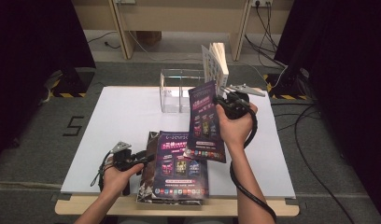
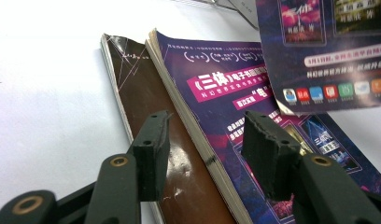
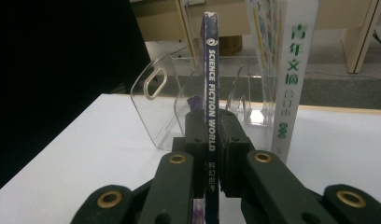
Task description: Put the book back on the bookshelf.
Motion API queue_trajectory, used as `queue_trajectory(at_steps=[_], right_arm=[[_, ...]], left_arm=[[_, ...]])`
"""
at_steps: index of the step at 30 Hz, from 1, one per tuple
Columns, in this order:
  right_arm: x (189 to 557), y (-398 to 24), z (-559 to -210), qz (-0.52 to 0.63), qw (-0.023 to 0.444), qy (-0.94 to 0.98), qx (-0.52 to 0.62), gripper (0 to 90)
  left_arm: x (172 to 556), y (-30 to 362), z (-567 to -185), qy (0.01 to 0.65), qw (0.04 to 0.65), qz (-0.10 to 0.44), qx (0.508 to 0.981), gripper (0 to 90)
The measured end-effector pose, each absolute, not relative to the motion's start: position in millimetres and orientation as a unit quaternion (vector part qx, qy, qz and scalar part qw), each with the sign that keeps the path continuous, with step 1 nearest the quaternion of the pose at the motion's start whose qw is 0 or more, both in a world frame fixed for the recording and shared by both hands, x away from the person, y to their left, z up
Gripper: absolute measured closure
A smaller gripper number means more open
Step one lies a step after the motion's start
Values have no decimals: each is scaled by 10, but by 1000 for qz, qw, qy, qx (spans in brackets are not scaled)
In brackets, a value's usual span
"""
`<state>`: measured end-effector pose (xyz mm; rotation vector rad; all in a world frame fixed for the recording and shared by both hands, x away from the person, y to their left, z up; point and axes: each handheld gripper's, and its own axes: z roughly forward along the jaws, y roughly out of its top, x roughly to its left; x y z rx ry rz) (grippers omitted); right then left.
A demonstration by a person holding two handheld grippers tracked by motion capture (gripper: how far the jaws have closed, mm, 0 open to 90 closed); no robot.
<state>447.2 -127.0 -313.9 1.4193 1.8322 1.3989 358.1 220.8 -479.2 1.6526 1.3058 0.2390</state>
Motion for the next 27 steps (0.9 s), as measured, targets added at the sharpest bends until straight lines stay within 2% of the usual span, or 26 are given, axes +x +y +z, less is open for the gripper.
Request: queue_trajectory(at_steps=[27], right_arm=[[4600, -1229, -2993, 518, 234, 645, 511, 846]], left_arm=[[3584, 2214, -4790, 537, 489, 100, 681, 507]])
